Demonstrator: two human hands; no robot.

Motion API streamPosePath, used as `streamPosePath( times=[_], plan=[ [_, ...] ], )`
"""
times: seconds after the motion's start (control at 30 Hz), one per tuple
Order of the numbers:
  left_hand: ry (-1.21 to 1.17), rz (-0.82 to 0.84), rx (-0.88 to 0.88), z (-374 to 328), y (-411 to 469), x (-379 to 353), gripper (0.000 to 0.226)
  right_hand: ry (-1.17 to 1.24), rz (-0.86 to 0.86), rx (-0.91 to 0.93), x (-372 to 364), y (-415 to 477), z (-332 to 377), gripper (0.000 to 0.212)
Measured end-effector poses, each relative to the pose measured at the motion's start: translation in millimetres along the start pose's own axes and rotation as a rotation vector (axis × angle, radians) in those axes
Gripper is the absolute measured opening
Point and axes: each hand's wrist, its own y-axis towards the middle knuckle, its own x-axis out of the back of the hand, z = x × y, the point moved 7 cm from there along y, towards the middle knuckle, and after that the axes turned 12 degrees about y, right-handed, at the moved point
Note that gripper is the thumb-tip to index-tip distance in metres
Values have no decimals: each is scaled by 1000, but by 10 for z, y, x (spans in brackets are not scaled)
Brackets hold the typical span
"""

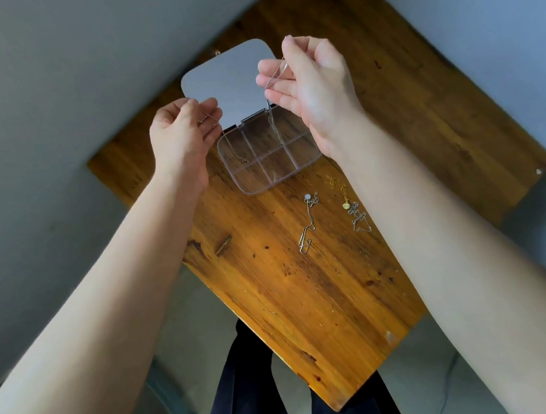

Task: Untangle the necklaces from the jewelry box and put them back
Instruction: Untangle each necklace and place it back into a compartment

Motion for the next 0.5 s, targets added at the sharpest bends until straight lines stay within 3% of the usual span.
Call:
streamPosePath(
  times=[0.23,0.37,0.5],
  plan=[
    [138,23,63,282,128,-114,16,-109,-79,-262,82,316,-770,19],
    [275,35,42,415,189,-173,9,-466,-66,-264,147,432,-1030,19],
    [626,-5,-118,423,260,-197,16,-649,-27,-209,213,474,-1103,27]
  ],
)
